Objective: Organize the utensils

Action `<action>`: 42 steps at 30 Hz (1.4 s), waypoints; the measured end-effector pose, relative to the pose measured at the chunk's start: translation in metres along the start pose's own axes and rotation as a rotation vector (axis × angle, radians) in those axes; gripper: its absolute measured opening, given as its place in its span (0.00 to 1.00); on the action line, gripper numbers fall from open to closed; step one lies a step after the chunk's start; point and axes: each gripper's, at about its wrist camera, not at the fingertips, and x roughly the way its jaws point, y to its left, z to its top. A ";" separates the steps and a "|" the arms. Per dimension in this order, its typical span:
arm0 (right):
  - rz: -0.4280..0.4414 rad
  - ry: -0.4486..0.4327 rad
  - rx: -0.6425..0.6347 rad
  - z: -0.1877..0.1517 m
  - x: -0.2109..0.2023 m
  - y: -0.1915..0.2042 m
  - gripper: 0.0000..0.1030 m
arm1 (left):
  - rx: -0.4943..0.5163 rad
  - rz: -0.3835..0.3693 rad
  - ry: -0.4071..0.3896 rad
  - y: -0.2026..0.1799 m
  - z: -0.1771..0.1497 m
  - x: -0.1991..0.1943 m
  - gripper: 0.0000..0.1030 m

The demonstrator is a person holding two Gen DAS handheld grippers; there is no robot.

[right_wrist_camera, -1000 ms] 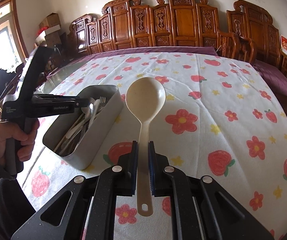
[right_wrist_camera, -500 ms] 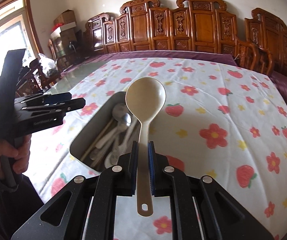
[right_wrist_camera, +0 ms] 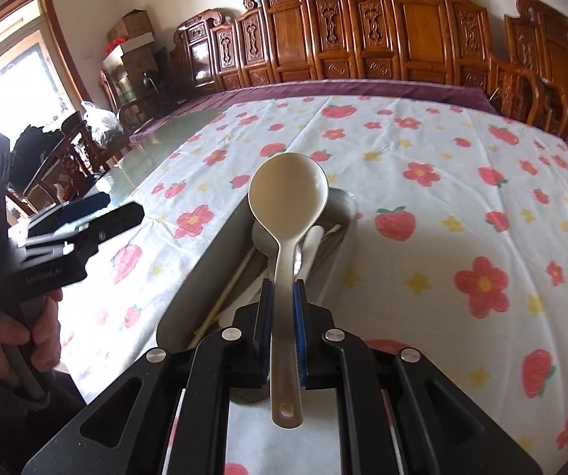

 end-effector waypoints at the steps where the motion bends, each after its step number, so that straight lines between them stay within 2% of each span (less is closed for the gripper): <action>1: 0.002 0.005 0.001 0.001 0.004 0.002 0.11 | 0.001 0.004 0.001 0.002 -0.001 0.000 0.82; 6: 0.013 0.041 -0.002 0.007 0.030 0.020 0.11 | -0.021 0.012 0.010 0.014 -0.006 0.003 0.82; 9: -0.010 0.068 -0.013 0.008 0.044 0.027 0.11 | -0.017 0.031 -0.001 0.017 -0.007 0.002 0.82; 15: -0.031 0.104 0.028 0.006 0.061 0.025 0.12 | -0.025 0.025 -0.002 0.018 -0.009 0.003 0.82; 23: 0.045 0.086 0.012 0.005 0.062 0.031 0.15 | -0.019 0.010 -0.010 0.011 -0.010 0.000 0.82; 28: 0.065 0.068 -0.005 0.004 0.051 0.033 0.15 | -0.003 0.001 -0.015 0.001 -0.011 -0.003 0.82; 36: -0.007 0.009 -0.038 -0.003 0.016 0.021 0.15 | 0.008 -0.001 -0.029 -0.016 -0.010 -0.017 0.82; 42: -0.083 -0.042 -0.038 -0.021 -0.036 0.004 0.15 | 0.002 -0.013 -0.039 -0.032 -0.009 -0.041 0.82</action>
